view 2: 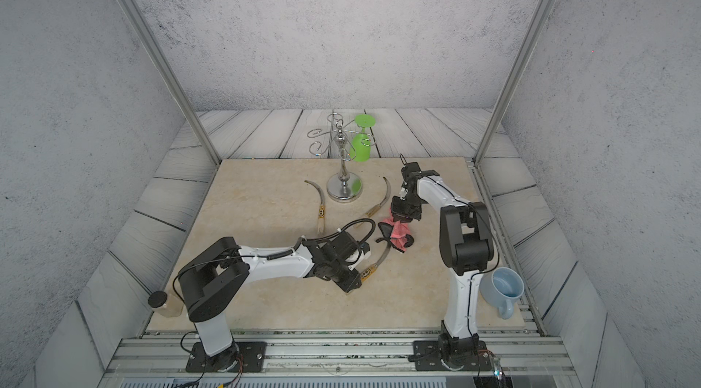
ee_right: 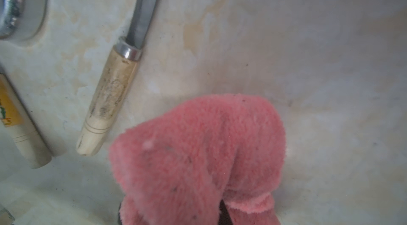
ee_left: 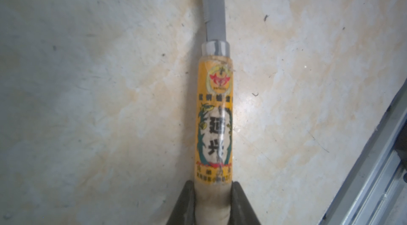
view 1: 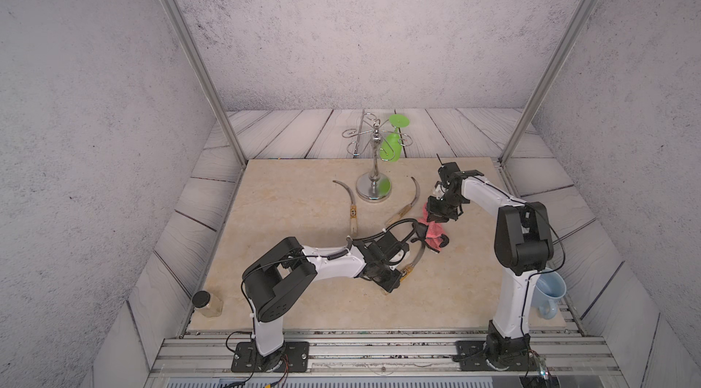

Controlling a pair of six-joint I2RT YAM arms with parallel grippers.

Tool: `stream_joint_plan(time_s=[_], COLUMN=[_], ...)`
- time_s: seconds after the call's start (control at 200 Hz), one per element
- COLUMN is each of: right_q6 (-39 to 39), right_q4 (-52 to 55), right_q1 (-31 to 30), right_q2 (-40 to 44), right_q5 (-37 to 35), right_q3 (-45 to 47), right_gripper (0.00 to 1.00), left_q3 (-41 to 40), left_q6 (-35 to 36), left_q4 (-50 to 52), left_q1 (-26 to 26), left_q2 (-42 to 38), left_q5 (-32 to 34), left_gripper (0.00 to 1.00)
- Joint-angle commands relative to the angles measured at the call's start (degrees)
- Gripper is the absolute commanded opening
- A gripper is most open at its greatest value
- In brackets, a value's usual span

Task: Wipe small sickles with rags
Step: Wipe the small sickle at the center of the board.

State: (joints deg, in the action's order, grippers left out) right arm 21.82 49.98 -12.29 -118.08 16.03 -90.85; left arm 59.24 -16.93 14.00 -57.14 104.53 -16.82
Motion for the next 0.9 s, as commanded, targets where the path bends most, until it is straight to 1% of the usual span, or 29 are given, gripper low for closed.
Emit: stream_joint_plan(time_s=[0.0,0.16,0.275,0.375,0.57,0.731,0.896], right_q6=[-0.8,-1.1,-0.9,-1.1,0.0,4.4,8.6], right_q4=[1.7,2.3,1.1,0.6,-1.9,-7.6,-12.2], right_q1=[-1.5,-3.2,-3.8,-4.6,-7.0,-9.2,-11.0], right_q2=[-5.1,-8.0,-6.9,-5.4,-1.5,3.5,8.1], right_q5=[0.5,-1.1,-2.0,-3.0,-2.7,-1.9,-1.2], right_q3=[-1.2,-0.2,3.8,7.6,15.8,25.3,33.1], right_gripper=[0.16,0.16,0.16,0.16,0.16,0.16,0.16], left_q3=[0.0,0.2,0.3,0.8,1.5,2.1,1.6], left_q6=[0.1,-0.1,-0.6,-1.2,-2.2,-2.1,-2.3], left_q4=[3.0,2.9,2.6,2.6,2.4,2.7,2.1], left_q1=[-0.3,-0.4,-0.3,-0.3,-0.2,0.0,0.5], left_q2=[0.5,0.1,-0.2,0.1,0.6,0.6,0.1], left_q5=[-0.7,0.0,0.6,1.1,2.3,3.8,4.5], left_gripper=[0.00,0.00,0.00,0.00,0.00,0.00,0.00])
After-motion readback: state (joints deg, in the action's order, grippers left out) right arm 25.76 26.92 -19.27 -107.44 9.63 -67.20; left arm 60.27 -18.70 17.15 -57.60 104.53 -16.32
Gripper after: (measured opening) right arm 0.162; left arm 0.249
